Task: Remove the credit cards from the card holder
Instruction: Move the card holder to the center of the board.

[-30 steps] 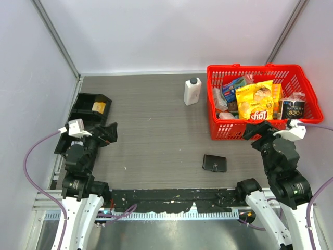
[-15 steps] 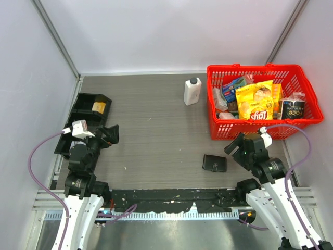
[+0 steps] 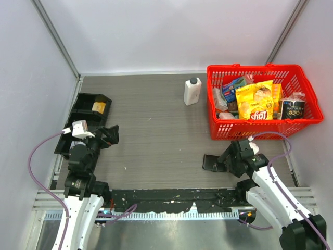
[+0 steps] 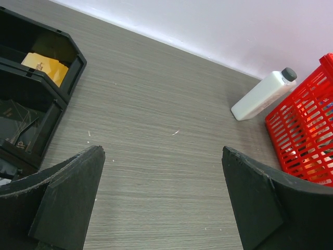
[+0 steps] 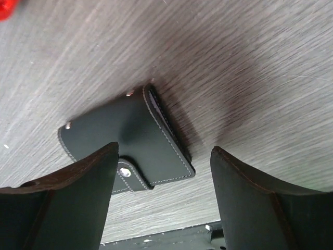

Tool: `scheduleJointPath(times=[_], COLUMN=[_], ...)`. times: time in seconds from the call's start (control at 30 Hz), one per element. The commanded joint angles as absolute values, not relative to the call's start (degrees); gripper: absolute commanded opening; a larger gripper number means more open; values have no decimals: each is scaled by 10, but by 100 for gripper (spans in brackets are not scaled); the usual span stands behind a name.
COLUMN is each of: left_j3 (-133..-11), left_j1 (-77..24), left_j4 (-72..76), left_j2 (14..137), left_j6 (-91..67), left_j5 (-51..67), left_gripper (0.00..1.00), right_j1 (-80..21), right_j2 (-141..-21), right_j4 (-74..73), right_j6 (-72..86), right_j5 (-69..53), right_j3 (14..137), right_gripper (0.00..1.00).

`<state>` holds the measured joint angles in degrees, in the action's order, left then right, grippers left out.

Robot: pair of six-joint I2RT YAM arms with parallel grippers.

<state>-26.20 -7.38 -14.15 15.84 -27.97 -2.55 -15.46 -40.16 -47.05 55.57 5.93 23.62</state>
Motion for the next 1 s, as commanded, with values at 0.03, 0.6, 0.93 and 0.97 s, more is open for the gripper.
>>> scheduleJointPath(times=[0.03, 0.6, 0.93, 0.97], left_j3=[-289, -354, -392, -393], left_j1=[-73, -79, -107, -114], left_j4=[-126, -206, -229, -228], left_j2=[165, 335, 448, 452], left_j6=[-277, -363, -372, -370], left_j5=[-20, 88, 158, 156], left_gripper=[100, 100, 100, 100], right_j1=[-170, -493, -553, -553], right_j2=[-403, -678, -817, -805], right_j4=[-379, -119, -138, -146], right_j6=[575, 489, 391, 385], right_j5=[12, 111, 180, 198], right_j3=[195, 344, 493, 495], right_gripper=[73, 66, 68, 69])
